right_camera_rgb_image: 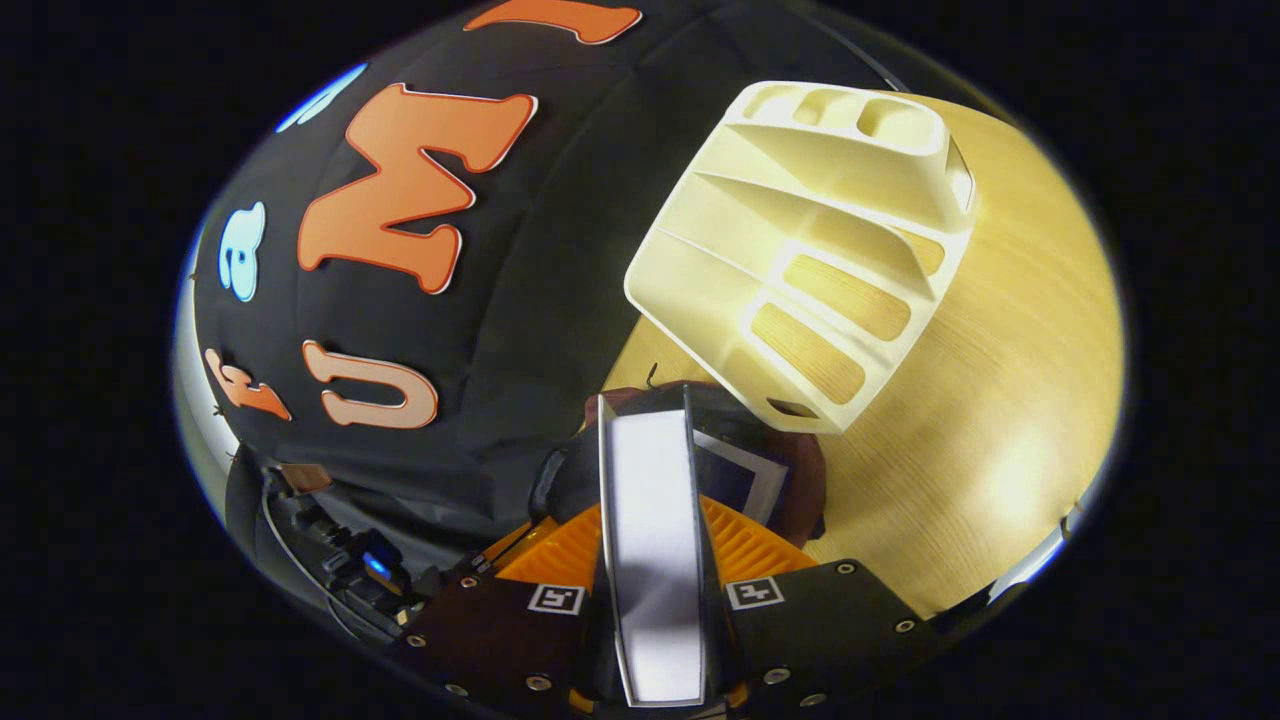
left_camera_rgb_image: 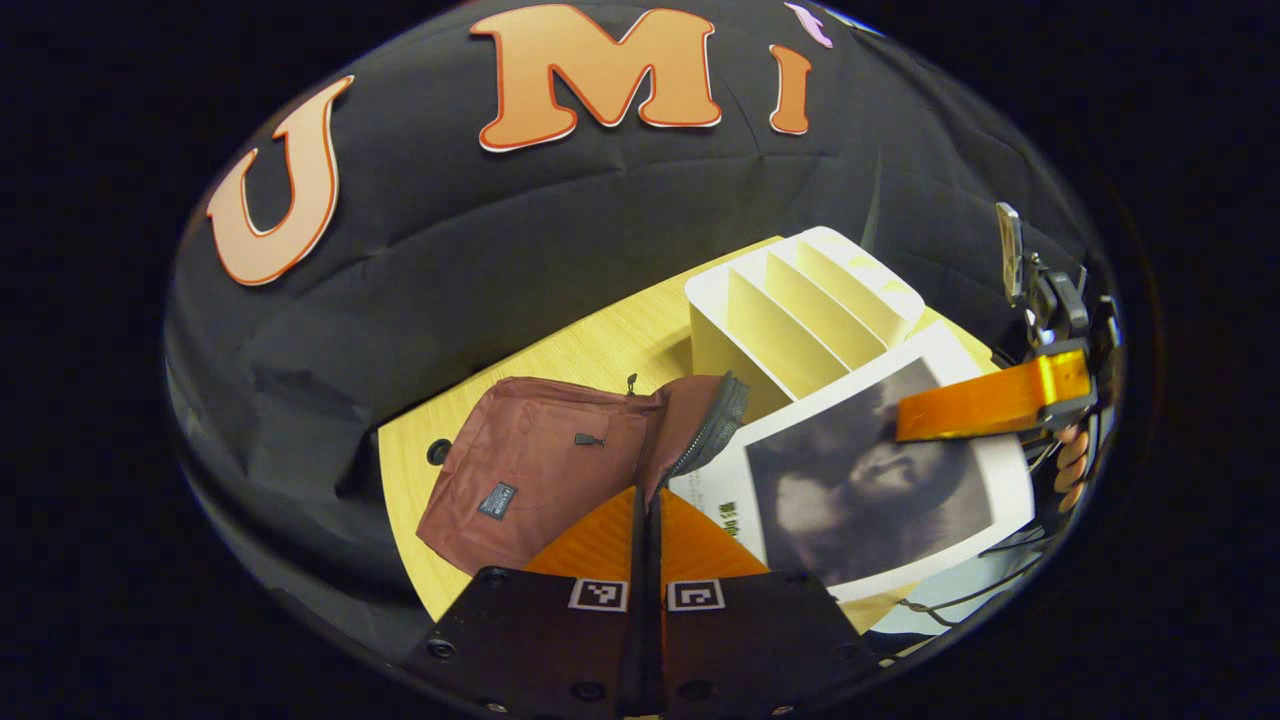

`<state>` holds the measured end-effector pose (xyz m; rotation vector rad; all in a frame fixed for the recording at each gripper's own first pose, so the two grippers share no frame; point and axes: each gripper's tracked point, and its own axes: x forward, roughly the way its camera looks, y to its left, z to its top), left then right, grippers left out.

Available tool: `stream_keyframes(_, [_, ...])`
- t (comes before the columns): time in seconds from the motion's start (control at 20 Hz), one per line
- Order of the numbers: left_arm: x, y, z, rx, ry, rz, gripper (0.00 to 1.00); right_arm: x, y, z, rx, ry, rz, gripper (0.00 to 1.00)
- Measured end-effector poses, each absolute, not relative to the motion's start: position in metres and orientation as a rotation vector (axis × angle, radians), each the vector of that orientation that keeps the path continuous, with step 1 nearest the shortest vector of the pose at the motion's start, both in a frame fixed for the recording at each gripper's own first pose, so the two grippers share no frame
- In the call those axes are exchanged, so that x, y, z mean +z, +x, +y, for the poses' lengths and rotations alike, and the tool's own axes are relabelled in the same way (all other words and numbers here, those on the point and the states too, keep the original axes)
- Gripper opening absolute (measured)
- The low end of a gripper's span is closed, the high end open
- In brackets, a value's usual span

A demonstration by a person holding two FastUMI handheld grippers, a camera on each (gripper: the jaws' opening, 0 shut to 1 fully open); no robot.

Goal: Open the schoolbag, grab two books from the bookshelf and put them into the schoolbag.

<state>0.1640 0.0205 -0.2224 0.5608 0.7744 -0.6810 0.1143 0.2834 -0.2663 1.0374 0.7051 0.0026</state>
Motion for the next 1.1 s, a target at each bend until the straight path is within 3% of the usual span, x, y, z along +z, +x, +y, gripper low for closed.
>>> stream_keyframes(0.55, [-0.202,0.149,-0.002,-0.777,0.500,0.746,0.01,-0.324,0.198,0.353,-0.038,1.041,0.617,0.37])
stream_keyframes(0.8, [-0.199,0.156,0.000,-0.767,0.529,0.728,0.01,-0.351,0.196,0.381,-0.044,1.009,0.705,0.40])
stream_keyframes(0.9, [-0.200,0.161,0.004,-0.758,0.524,0.729,0.01,-0.364,0.184,0.369,-0.116,0.948,0.771,0.47])
stream_keyframes(1.0, [-0.202,0.162,0.009,-0.749,0.506,0.739,0.01,-0.377,0.167,0.366,-0.138,0.885,0.845,0.66])
stream_keyframes(1.05, [-0.203,0.162,0.009,-0.751,0.494,0.744,0.01,-0.378,0.160,0.363,-0.148,0.864,0.866,0.85])
stream_keyframes(1.1, [-0.205,0.161,0.010,-0.752,0.485,0.747,0.01,-0.377,0.155,0.358,-0.159,0.850,0.877,0.92])
